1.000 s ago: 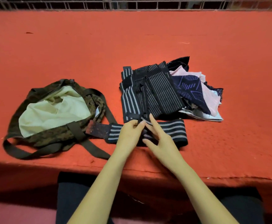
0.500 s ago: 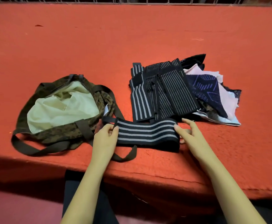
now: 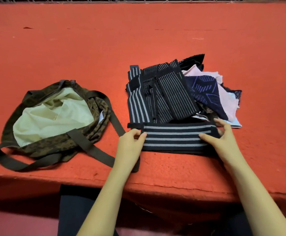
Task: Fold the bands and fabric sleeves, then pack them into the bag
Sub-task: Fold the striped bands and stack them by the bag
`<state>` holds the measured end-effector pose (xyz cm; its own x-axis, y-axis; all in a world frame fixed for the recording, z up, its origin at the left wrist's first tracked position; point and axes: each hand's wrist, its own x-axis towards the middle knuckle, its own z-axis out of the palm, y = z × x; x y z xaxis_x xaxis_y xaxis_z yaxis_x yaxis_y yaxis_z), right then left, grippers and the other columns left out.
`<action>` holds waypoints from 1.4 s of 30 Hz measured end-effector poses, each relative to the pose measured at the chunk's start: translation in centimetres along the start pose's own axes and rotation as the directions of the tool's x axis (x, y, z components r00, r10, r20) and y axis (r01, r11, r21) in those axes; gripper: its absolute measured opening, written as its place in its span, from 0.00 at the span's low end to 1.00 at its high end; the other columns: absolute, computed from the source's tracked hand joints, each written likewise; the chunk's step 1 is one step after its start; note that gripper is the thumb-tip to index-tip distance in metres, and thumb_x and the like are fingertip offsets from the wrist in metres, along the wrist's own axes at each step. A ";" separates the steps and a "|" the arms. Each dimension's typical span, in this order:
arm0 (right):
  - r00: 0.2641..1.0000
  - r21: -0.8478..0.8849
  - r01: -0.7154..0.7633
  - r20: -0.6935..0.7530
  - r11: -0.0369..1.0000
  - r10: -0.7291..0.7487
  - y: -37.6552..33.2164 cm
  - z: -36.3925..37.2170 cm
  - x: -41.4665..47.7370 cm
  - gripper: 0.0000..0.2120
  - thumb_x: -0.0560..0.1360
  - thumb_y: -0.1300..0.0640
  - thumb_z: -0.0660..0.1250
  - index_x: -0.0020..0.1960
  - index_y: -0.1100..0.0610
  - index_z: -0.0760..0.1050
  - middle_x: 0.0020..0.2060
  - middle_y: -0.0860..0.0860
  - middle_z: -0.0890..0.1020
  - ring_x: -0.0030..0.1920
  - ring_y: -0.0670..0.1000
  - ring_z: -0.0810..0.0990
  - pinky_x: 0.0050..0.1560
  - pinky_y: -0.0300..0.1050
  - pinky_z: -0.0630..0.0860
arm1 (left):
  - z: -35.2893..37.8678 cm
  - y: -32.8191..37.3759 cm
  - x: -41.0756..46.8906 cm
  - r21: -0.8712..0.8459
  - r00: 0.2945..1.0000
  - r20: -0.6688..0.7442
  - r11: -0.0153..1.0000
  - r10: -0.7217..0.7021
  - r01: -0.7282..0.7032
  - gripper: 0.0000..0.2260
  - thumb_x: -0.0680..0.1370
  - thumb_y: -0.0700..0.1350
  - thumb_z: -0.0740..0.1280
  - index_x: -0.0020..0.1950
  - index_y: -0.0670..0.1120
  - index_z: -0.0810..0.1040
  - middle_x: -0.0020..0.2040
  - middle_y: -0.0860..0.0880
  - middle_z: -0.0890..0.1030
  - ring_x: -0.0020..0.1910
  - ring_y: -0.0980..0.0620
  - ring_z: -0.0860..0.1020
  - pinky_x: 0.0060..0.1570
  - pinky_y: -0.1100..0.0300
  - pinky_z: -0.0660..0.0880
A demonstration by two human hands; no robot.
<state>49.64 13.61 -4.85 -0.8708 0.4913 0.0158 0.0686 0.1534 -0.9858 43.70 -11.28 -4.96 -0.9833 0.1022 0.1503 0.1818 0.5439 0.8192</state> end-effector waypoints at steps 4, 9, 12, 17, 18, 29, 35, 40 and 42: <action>0.999 0.008 0.033 0.038 0.999 -0.034 1.2 -0.4 -1.0 0.29 0.70 0.65 0.72 0.68 0.55 0.66 0.52 0.53 0.80 0.47 0.41 0.81 0.49 0.31 0.76 | 0.6 -0.6 -0.4 -0.084 0.996 -0.083 0.996 -0.040 0.033 0.07 0.77 0.45 0.68 0.39 0.48 0.77 0.36 0.57 0.79 0.36 0.68 0.76 0.37 0.77 0.66; 0.996 0.027 0.075 0.052 0.997 -0.076 1.6 -0.4 -1.1 0.23 0.76 0.69 0.62 0.69 0.57 0.65 0.52 0.53 0.80 0.48 0.38 0.79 0.50 0.29 0.73 | 0.0 -0.7 -0.3 -0.125 0.992 -0.085 0.989 -0.094 0.083 0.07 0.76 0.45 0.70 0.38 0.50 0.79 0.35 0.60 0.79 0.36 0.70 0.76 0.38 0.77 0.66; 0.995 0.025 0.091 0.049 0.996 -0.092 2.0 -0.5 -1.3 0.25 0.75 0.71 0.63 0.69 0.56 0.64 0.51 0.53 0.80 0.47 0.37 0.80 0.51 0.30 0.74 | 0.0 -0.8 -0.5 -0.059 0.986 -0.133 0.994 -0.095 0.088 0.06 0.75 0.46 0.71 0.38 0.50 0.81 0.36 0.57 0.79 0.37 0.63 0.76 0.38 0.75 0.65; 0.995 0.002 0.090 0.050 0.996 -0.090 2.3 -0.3 -1.1 0.28 0.72 0.68 0.69 0.68 0.56 0.65 0.52 0.51 0.80 0.47 0.37 0.80 0.50 0.30 0.74 | -0.6 -2.9 0.0 -0.006 0.971 -0.193 0.990 -0.143 0.144 0.08 0.72 0.49 0.73 0.35 0.47 0.82 0.38 0.51 0.81 0.44 0.52 0.79 0.43 0.62 0.68; 0.995 -0.010 0.092 0.050 0.996 -0.091 2.3 -0.2 -1.1 0.28 0.71 0.67 0.70 0.68 0.56 0.65 0.52 0.51 0.80 0.46 0.37 0.80 0.48 0.29 0.74 | -0.9 -2.9 0.2 -0.016 0.970 -0.180 0.987 -0.161 0.160 0.09 0.72 0.49 0.72 0.35 0.46 0.83 0.37 0.52 0.82 0.44 0.52 0.79 0.43 0.62 0.68; 0.997 -0.016 0.041 0.065 0.999 -0.040 2.0 0.0 -1.3 0.36 0.64 0.42 0.75 0.67 0.51 0.67 0.50 0.52 0.81 0.45 0.46 0.79 0.42 0.33 0.74 | -1.8 -2.4 0.7 -0.125 0.950 -0.172 0.963 -0.259 0.240 0.09 0.74 0.48 0.71 0.38 0.45 0.83 0.35 0.53 0.83 0.27 0.57 0.79 0.37 0.63 0.76; 0.998 -0.029 -0.020 0.060 0.999 0.022 1.3 0.1 -0.7 0.27 0.76 0.54 0.66 0.71 0.50 0.58 0.39 0.50 0.82 0.38 0.46 0.79 0.41 0.50 0.76 | -1.7 -2.8 0.9 -0.014 0.966 -0.146 0.977 -0.215 0.215 0.11 0.77 0.49 0.67 0.41 0.42 0.75 0.35 0.49 0.79 0.29 0.52 0.78 0.33 0.65 0.70; 0.996 -0.123 0.008 0.094 0.992 0.004 1.4 0.4 -0.4 0.32 0.76 0.60 0.67 0.74 0.50 0.55 0.43 0.52 0.81 0.43 0.48 0.80 0.52 0.43 0.74 | -1.8 -3.1 0.9 0.052 0.988 -0.101 0.992 -0.112 0.118 0.09 0.78 0.45 0.65 0.48 0.43 0.66 0.34 0.51 0.72 0.39 0.46 0.74 0.39 0.55 0.65; 0.991 -0.120 0.058 0.123 0.991 -0.043 1.6 0.4 -0.7 0.29 0.77 0.65 0.65 0.73 0.50 0.57 0.47 0.50 0.81 0.46 0.43 0.80 0.53 0.36 0.75 | -1.8 -3.0 0.7 0.072 0.997 -0.068 0.996 -0.044 0.049 0.08 0.79 0.44 0.63 0.51 0.46 0.64 0.35 0.54 0.73 0.38 0.47 0.74 0.39 0.54 0.66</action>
<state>50.19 13.12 -6.52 -0.9263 0.3749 0.0373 0.0761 0.2832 -0.9560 42.47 -14.39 -6.30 -0.9883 0.0209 0.1512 0.1328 0.6068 0.7837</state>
